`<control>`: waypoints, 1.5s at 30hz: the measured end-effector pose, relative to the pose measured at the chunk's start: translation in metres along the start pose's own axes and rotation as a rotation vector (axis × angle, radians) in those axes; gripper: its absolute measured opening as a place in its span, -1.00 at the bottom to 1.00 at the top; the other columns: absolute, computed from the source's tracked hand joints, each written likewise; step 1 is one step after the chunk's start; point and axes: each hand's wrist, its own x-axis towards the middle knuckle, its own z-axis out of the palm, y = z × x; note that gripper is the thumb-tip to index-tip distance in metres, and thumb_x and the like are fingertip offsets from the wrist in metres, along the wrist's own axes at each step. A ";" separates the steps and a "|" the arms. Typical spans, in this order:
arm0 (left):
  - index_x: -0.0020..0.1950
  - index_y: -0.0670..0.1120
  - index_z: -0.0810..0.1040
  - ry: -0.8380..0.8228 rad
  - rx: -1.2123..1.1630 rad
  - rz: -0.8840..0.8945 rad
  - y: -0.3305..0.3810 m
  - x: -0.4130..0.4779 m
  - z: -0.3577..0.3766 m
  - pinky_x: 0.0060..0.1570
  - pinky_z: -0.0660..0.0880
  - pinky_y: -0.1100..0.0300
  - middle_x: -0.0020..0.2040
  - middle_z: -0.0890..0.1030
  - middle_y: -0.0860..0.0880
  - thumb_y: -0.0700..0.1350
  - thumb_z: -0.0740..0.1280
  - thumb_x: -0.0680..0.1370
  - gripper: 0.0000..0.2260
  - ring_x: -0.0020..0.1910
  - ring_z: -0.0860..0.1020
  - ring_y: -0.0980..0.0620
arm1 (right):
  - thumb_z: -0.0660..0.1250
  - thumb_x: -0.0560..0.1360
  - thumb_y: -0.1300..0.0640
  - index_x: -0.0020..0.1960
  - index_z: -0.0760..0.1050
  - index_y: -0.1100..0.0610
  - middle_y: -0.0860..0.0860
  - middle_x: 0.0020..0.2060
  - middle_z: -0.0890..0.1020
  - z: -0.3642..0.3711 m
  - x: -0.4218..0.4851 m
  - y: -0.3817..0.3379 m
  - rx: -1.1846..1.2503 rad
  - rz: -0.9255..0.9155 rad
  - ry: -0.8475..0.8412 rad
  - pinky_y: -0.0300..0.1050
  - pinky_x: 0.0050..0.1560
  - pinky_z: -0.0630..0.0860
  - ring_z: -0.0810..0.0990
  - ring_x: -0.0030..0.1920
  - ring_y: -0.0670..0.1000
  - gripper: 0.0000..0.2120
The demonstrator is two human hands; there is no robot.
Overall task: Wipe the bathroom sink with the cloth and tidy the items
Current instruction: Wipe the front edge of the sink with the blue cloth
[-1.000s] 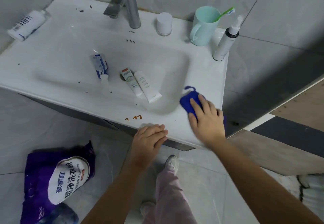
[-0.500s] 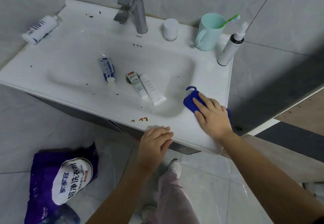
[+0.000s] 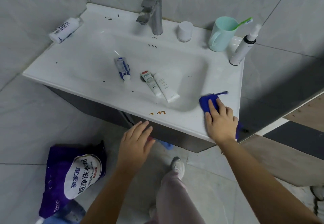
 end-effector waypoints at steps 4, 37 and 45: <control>0.12 -0.18 0.60 -0.047 0.019 -0.047 -0.017 0.016 -0.003 0.16 0.39 0.03 0.18 0.58 -0.12 0.05 0.19 0.48 -0.60 0.21 0.37 0.00 | 0.01 0.50 -0.04 0.28 0.42 0.10 0.13 0.24 0.50 0.010 -0.051 -0.038 -0.004 -0.164 0.038 0.13 -0.11 0.49 0.50 0.08 0.21 -0.55; 0.10 -0.08 0.54 -0.319 -0.133 0.384 -0.155 0.121 -0.009 0.09 0.29 0.13 0.14 0.56 -0.04 0.16 0.26 0.39 -0.58 0.11 0.42 -0.01 | 0.10 0.52 -0.06 0.09 0.56 0.13 0.13 -0.03 0.57 0.042 -0.013 -0.137 0.150 -0.006 0.277 0.01 -0.21 0.49 0.50 -0.16 0.21 -0.62; 0.03 -0.09 0.62 -0.299 -0.154 0.426 -0.180 0.128 -0.012 0.01 0.28 0.16 0.06 0.62 -0.03 0.16 0.26 0.37 -0.58 0.04 0.42 0.03 | 0.14 0.45 0.01 0.04 0.59 0.12 0.13 -0.05 0.60 0.058 -0.001 -0.208 0.113 0.209 0.383 -0.03 -0.28 0.42 0.50 -0.16 0.21 -0.67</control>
